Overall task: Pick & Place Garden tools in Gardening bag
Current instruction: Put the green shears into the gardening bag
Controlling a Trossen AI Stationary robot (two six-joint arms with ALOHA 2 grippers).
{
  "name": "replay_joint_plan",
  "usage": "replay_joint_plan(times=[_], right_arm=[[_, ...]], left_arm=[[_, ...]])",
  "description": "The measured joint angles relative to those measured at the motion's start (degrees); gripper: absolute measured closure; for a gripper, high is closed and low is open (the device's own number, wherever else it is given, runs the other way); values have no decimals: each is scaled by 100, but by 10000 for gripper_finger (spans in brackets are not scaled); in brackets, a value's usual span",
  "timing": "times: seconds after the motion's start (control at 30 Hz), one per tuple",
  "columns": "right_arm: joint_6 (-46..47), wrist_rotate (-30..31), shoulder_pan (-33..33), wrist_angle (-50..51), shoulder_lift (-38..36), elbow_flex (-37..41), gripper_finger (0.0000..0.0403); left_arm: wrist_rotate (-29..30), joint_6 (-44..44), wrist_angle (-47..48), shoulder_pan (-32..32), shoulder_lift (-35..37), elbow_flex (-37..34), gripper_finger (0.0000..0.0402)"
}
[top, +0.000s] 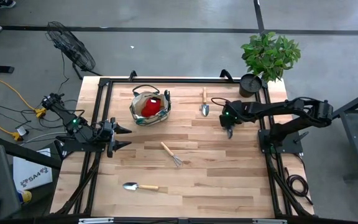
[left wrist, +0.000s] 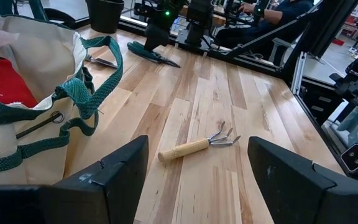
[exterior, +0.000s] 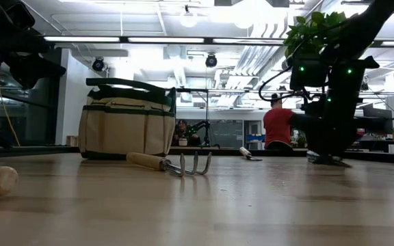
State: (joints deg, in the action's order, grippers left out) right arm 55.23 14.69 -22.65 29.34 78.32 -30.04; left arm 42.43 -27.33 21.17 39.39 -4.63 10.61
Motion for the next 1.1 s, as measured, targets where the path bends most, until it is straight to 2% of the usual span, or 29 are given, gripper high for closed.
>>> replay_joint_plan(times=[0.33,0.67,1.1], right_arm=[[-560,-23,102,-230,4,21,364],[-940,212,614,-1089,24,33,365],[-2095,332,1214,-3287,20,26,365]], left_arm=[[-1,0,-2,0,0,1,132],[-1,0,-2,-1,-1,0,132],[67,-2,-114,-1,0,0,132]])
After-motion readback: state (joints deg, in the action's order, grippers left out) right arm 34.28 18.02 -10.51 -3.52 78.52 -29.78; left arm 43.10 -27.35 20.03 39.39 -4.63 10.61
